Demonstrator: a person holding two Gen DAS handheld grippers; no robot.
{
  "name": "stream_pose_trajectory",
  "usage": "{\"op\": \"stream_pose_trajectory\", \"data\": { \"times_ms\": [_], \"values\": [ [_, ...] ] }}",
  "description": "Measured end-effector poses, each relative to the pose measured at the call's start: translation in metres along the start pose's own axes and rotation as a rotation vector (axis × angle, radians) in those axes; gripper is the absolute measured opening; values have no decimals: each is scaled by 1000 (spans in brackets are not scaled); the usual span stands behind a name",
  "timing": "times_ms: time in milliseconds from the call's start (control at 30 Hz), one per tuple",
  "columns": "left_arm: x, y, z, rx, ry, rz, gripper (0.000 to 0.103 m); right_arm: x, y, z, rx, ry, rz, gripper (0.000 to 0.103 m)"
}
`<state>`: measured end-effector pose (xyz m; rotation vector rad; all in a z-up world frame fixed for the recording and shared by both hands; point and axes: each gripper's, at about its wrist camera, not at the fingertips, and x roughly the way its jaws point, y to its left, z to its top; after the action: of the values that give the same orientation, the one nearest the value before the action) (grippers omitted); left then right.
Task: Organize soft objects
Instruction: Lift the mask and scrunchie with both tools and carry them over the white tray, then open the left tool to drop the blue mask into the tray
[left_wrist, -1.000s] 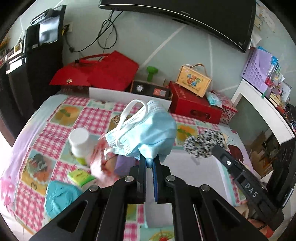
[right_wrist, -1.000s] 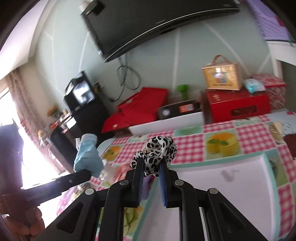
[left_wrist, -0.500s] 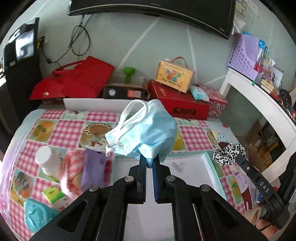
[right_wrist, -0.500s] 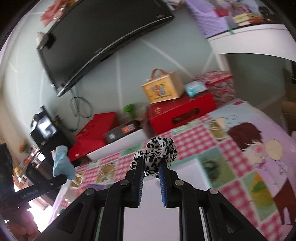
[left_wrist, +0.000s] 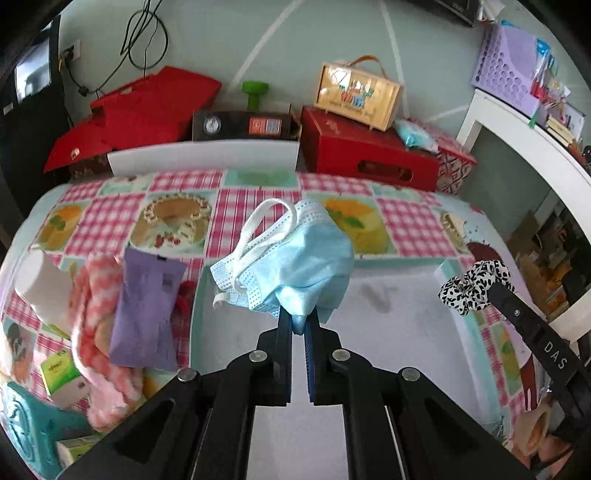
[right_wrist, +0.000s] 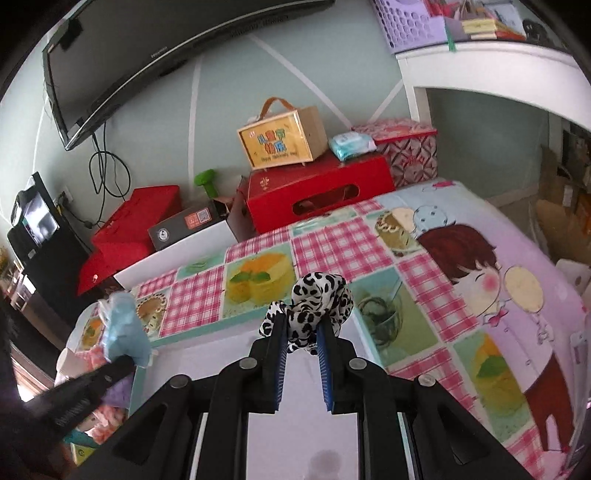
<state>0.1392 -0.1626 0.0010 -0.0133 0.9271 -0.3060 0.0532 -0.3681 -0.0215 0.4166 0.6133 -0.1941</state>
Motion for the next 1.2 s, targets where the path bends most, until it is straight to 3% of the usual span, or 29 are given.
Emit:
{"op": "stream_pose_trajectory", "data": {
  "times_ms": [200, 533, 600, 700, 767, 1100, 1133, 1200],
  "values": [
    [13, 3, -3, -17, 22, 3, 6, 16, 6, -6, -42, 63, -60, 17],
    [17, 0, -7, -11, 52, -3, 8, 14, 19, -9, -79, 85, -81, 20],
    [17, 0, -8, -13, 60, -8, 16, 13, 20, -9, -81, 86, -82, 20],
    [14, 1, -10, -22, 62, -9, 37, 11, 24, -9, -96, 85, -97, 21],
    [11, 2, -10, -25, 55, -10, 38, 10, 26, -9, -106, 79, -102, 26],
    [6, 9, -7, -47, 58, 15, 47, 9, 27, -9, -104, 86, -111, 26],
    [6, 10, -7, -50, 58, 18, 49, 9, 27, -9, -104, 88, -114, 31],
    [6, 12, -7, -56, 53, 30, 68, 8, 28, -9, -107, 79, -136, 58]
  ]
}}
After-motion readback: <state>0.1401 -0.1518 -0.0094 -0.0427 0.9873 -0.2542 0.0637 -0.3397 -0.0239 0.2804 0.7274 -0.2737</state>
